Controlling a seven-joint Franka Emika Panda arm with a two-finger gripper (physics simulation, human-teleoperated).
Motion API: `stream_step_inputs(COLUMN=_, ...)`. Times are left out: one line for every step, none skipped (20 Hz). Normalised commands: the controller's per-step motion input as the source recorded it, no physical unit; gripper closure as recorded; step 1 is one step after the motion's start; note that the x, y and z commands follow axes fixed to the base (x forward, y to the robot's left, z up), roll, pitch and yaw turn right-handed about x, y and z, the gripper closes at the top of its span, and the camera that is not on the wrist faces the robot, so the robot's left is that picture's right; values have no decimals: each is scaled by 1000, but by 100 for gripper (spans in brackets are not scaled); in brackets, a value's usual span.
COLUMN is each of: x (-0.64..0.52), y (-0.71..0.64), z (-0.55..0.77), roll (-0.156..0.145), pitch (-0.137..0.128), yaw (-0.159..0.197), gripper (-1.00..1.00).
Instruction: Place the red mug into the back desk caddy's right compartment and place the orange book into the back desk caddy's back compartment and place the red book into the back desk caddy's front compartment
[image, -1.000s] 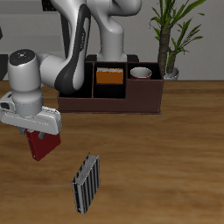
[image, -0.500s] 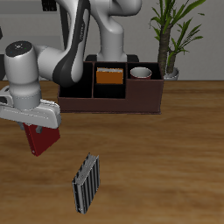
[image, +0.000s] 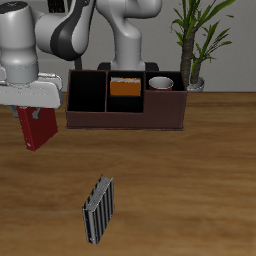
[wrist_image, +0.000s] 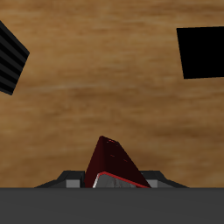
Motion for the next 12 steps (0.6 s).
stream_step_inputs(x=-334, y=-27, z=703, roll=-20, pitch=-46, yaw=162, gripper=100)
stream_step_inputs(x=-244, y=-45, z=490, roll=-39, pitch=-11, yaw=111, gripper=100)
stream_step_inputs(x=-479, y=98, z=710, roll=53, pitch=-4, yaw=78, gripper=100)
stream_step_inputs(x=-283, y=-31, z=423, roll=-10, pitch=-37, yaw=113, gripper=100)
stream_step_inputs(x=-362, y=-1, z=468, roll=20, pitch=6, yaw=114, gripper=100)
stream_step_inputs(x=-450, y=150, z=515, roll=81, pitch=-88, yaw=116, gripper=100)
stream_step_inputs(x=-384, y=-12, z=378, roll=-32, pitch=-21, yaw=65, gripper=100)
stream_step_inputs(x=-329, y=165, z=310, roll=47, pitch=29, yaw=178, gripper=100)
stream_step_inputs(x=-462, y=49, z=362, roll=9, pitch=29, yaw=22, gripper=100)
stream_step_inputs(x=-431, y=90, z=330, roll=18, pitch=-9, yaw=-61, gripper=100)
stream_step_inputs(x=-410, y=125, z=209, roll=-5, pitch=37, yaw=59, gripper=100)
stream_step_inputs(x=-609, y=281, z=314, roll=3, pitch=-1, yaw=72, gripper=100)
